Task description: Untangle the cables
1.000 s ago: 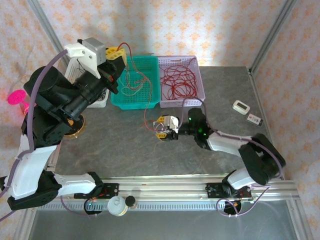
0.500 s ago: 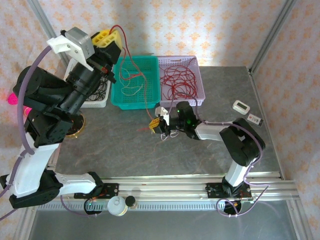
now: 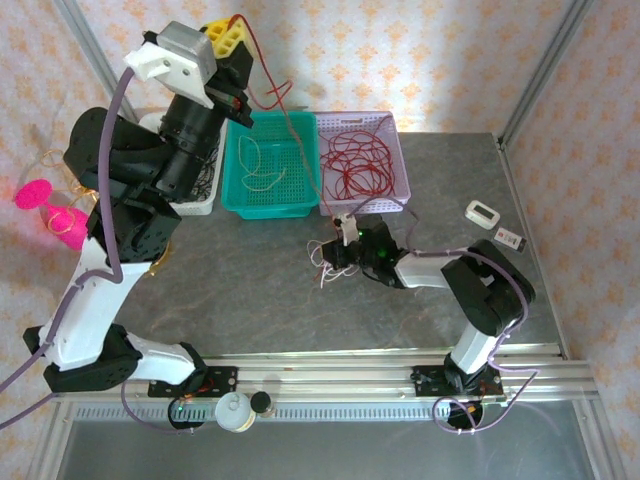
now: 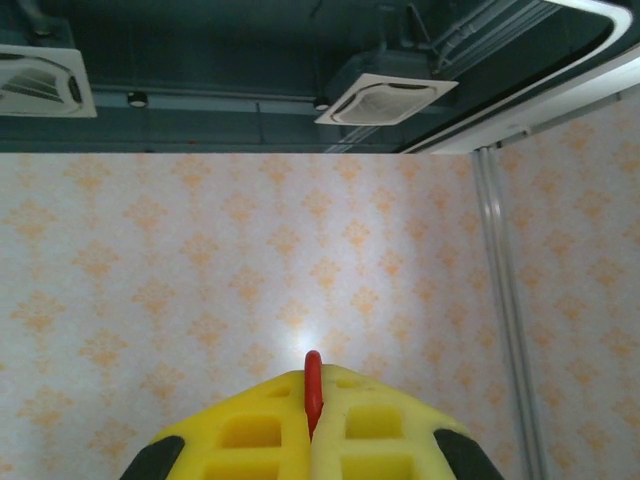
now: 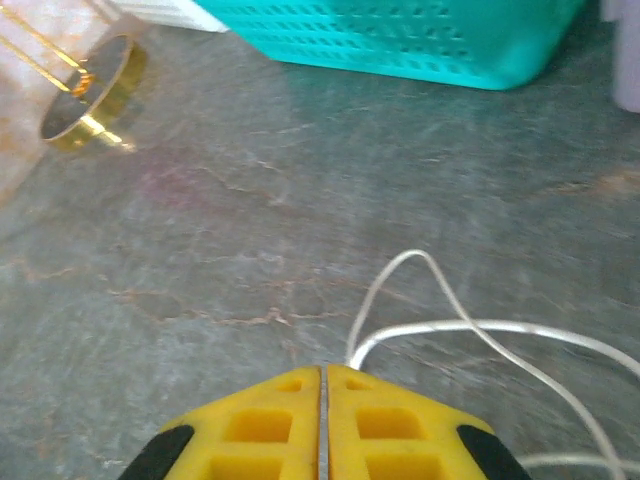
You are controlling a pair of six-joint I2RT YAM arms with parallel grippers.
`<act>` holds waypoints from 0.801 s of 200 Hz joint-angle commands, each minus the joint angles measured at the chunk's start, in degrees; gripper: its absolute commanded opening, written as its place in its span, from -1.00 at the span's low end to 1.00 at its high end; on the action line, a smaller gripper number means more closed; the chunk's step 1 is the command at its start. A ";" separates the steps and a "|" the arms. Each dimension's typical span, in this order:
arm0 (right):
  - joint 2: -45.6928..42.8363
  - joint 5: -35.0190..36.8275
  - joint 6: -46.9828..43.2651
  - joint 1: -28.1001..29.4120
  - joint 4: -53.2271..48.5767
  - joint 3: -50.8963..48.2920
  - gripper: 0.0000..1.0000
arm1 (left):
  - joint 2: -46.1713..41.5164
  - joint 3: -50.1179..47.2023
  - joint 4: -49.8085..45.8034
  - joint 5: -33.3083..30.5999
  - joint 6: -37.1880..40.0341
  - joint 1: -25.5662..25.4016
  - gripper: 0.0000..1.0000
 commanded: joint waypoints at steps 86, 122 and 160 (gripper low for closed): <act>-2.11 28.52 -3.41 0.51 1.96 -8.67 -0.66 | 5.99 12.24 11.08 -9.78 5.10 0.23 -1.00; -2.62 30.21 -2.22 0.51 4.26 -9.97 -0.44 | 7.98 14.44 12.48 -11.55 6.08 0.72 -1.00; -9.73 25.43 -1.79 0.51 7.11 -11.13 -0.20 | 6.92 10.88 11.72 -11.67 3.23 1.23 -1.00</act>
